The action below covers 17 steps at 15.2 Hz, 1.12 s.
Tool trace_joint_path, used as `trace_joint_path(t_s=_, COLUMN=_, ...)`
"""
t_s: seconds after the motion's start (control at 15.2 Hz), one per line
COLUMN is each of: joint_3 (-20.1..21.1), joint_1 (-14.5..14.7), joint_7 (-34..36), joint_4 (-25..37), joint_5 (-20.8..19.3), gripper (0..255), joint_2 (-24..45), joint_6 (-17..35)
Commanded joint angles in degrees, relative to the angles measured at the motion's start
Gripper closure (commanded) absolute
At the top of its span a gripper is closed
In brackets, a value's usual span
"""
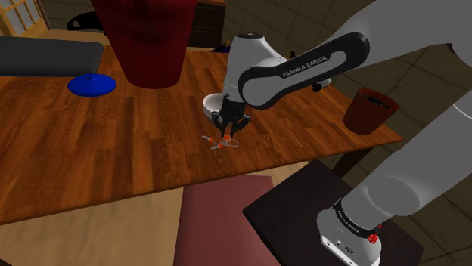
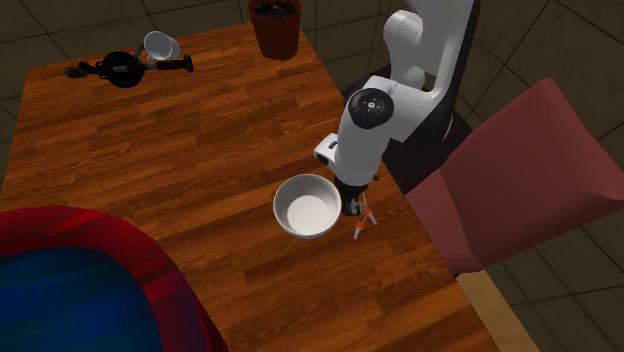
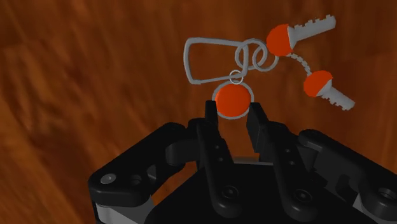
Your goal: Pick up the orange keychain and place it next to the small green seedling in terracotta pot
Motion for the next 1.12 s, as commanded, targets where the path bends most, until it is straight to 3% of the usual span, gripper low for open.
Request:
trace_joint_path(t_s=0.0, joint_3=-0.03, joint_1=0.02, joint_7=-0.56, joint_4=0.27, joint_5=0.73, gripper=255, joint_2=-1.07, joint_6=-1.21)
trace_joint_path(t_s=1.06, joint_3=-0.96, joint_1=0.09, joint_7=-3.02, joint_4=6.86, joint_5=3.82, gripper=255, joint_2=-7.67, joint_6=-13.83)
